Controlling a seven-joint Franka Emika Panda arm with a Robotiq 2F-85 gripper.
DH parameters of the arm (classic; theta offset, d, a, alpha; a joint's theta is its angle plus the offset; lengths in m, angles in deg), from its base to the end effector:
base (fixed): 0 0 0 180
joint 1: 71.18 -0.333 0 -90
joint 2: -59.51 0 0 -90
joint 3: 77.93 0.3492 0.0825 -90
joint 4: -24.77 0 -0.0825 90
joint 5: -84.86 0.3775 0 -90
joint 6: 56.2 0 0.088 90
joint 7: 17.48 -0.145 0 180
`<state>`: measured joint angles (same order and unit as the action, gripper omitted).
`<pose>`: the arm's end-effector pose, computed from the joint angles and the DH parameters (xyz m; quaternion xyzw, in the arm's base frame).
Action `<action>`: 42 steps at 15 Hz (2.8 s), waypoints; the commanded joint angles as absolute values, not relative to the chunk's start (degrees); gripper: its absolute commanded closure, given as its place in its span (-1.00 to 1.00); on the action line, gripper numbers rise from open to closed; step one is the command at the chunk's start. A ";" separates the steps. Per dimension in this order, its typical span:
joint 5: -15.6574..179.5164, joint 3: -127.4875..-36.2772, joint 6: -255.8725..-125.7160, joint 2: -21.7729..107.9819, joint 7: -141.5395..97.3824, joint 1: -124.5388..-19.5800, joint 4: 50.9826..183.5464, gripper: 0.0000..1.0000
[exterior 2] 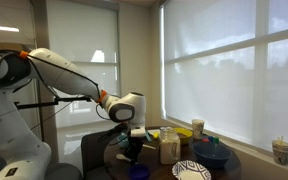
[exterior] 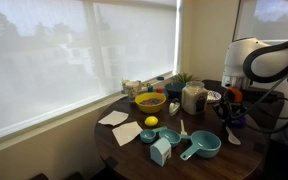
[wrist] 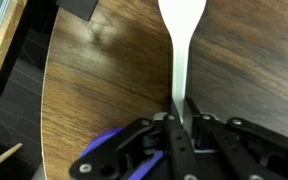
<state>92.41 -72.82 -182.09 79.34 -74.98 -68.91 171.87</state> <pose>0.3936 0.0275 0.3791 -0.8676 0.4957 0.0293 0.0267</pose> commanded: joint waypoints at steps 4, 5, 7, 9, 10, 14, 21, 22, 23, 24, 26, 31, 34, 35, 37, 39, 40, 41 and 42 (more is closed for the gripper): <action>92.40 -72.56 -182.62 80.44 -77.08 -68.45 171.96 0.94; 92.09 -72.52 -182.15 80.96 -77.42 -68.34 171.63 0.94; 91.25 -72.38 -181.54 81.78 -77.94 -68.05 170.89 0.94; 90.34 -72.46 -180.97 83.20 -78.22 -67.65 170.13 0.94; 89.75 -72.48 -180.62 84.32 -78.33 -67.24 169.67 0.94; 90.46 -72.68 -181.41 84.29 -76.53 -67.03 169.38 0.75; 90.36 -72.75 -181.77 86.11 -74.47 -67.09 168.57 0.94; 88.33 -72.51 -181.85 86.64 -74.92 -66.10 167.78 0.94; 87.03 -72.58 -181.69 87.12 -74.76 -65.59 166.83 0.94; 84.99 -72.36 -181.64 87.66 -74.95 -64.75 165.63 0.94; 80.83 -72.06 -181.80 87.99 -74.48 -63.35 162.98 0.94; 80.91 -72.45 -184.01 87.99 -72.65 -63.65 160.42 0.75; 80.69 -72.29 -184.27 87.99 -72.14 -63.66 159.72 0.75; 80.64 -72.29 -184.27 87.98 -72.07 -63.66 159.72 0.75; 79.66 -72.05 -185.41 87.74 -72.45 -63.14 159.38 0.94; 77.44 -71.47 -188.43 87.04 -73.31 -61.90 158.32 0.94; 75.60 -71.01 -190.40 86.61 -73.69 -61.05 157.41 0.94; 73.57 -70.46 -192.83 86.29 -74.30 -60.04 156.80 0.94; 72.38 -70.27 -194.90 85.85 -74.56 -59.40 156.14 0.94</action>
<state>76.71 -72.14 -190.01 87.71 -72.40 -62.22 158.84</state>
